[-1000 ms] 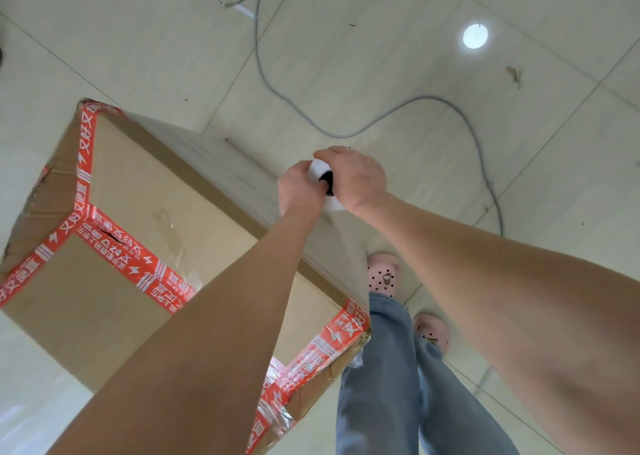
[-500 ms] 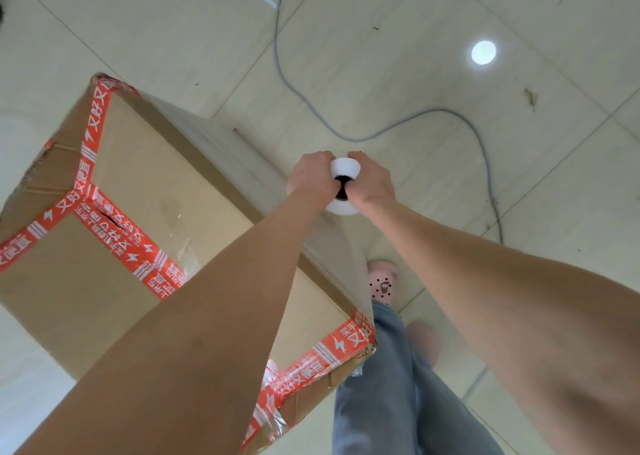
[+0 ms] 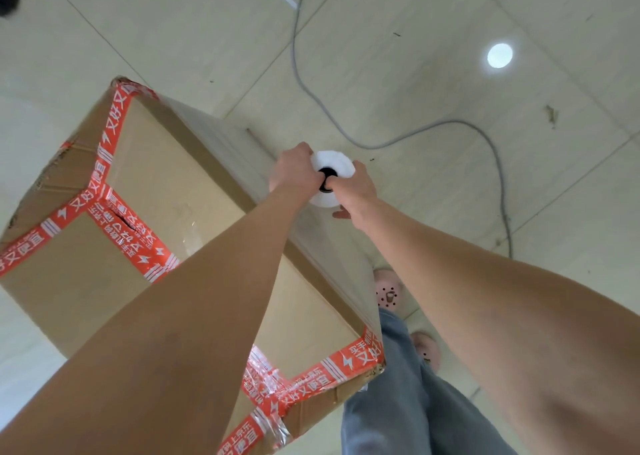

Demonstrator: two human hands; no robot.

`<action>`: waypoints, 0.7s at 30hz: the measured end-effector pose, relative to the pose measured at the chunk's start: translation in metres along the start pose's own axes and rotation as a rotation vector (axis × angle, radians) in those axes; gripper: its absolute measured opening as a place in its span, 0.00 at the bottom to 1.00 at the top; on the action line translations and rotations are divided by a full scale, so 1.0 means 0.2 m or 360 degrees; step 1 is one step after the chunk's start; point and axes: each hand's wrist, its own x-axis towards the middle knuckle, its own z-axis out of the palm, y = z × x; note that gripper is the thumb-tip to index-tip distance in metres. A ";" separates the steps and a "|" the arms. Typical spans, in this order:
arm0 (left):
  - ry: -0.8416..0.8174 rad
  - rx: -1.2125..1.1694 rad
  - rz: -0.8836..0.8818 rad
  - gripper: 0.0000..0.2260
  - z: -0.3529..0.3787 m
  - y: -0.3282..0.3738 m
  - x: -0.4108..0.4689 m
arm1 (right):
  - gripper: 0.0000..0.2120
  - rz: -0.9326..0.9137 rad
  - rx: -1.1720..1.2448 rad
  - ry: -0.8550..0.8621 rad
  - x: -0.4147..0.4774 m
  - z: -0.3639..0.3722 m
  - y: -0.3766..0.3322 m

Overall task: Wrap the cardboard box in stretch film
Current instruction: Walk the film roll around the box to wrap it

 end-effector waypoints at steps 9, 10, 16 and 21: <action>-0.0038 0.0139 0.0149 0.12 -0.05 0.01 0.05 | 0.20 -0.0330 -0.0420 0.0048 0.07 0.03 -0.11; -0.0014 0.0051 0.0097 0.10 -0.06 0.00 0.06 | 0.18 -0.0441 -0.0492 0.0061 0.07 0.03 -0.13; 0.0145 -0.0367 -0.0316 0.09 -0.10 -0.07 0.13 | 0.25 -0.1030 -0.1344 0.0049 0.13 0.08 -0.33; 0.0224 -0.0479 -0.0398 0.13 -0.16 -0.07 0.17 | 0.36 -0.0392 -0.0805 -0.0036 0.15 0.12 -0.33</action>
